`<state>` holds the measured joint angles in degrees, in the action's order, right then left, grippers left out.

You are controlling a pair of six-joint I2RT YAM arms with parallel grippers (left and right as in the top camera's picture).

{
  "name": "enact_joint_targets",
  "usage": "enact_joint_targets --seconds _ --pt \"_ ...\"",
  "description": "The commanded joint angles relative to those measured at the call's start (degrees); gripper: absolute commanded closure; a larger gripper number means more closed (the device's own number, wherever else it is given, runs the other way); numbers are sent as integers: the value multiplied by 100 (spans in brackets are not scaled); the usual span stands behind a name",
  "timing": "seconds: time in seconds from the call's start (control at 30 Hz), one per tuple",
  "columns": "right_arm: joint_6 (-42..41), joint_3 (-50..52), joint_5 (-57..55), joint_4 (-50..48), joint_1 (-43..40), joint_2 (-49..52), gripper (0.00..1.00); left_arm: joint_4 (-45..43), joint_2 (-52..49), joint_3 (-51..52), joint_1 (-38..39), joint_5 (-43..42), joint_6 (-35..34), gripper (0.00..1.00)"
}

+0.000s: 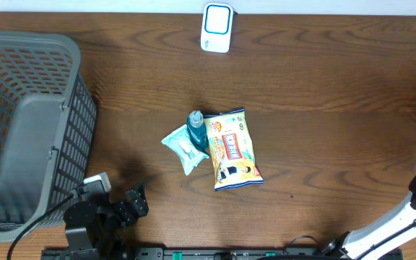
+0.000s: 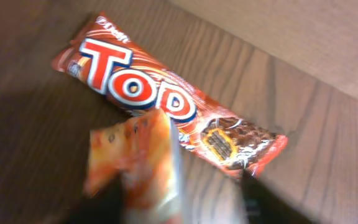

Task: Scan the item barcode
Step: 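Carry the Kleenex pack to the right table edge and release it, then move the right gripper to the blue Listerine bottle and grasp it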

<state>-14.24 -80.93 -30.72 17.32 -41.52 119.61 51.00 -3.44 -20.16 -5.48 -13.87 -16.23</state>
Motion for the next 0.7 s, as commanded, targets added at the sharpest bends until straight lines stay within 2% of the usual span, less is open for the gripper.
enact_joint_targets --seconds 0.0,0.27,0.37,0.47,0.67 --pt "127 -168 352 13 186 -337 1 -2 11 -4 -24 -68 72 2" --pt "90 -214 2273 264 824 -1622 1 -2 11 -4 -24 -68 72 2" --pt "-304 -212 3108 485 1222 -2159 1 -2 11 -4 -24 -68 72 2" --pt "-708 -212 4159 791 1810 -2627 1 -2 11 -4 -24 -68 72 2" --pt "-743 -210 6478 1200 3093 -2780 1 -2 11 -4 -24 -68 72 2"
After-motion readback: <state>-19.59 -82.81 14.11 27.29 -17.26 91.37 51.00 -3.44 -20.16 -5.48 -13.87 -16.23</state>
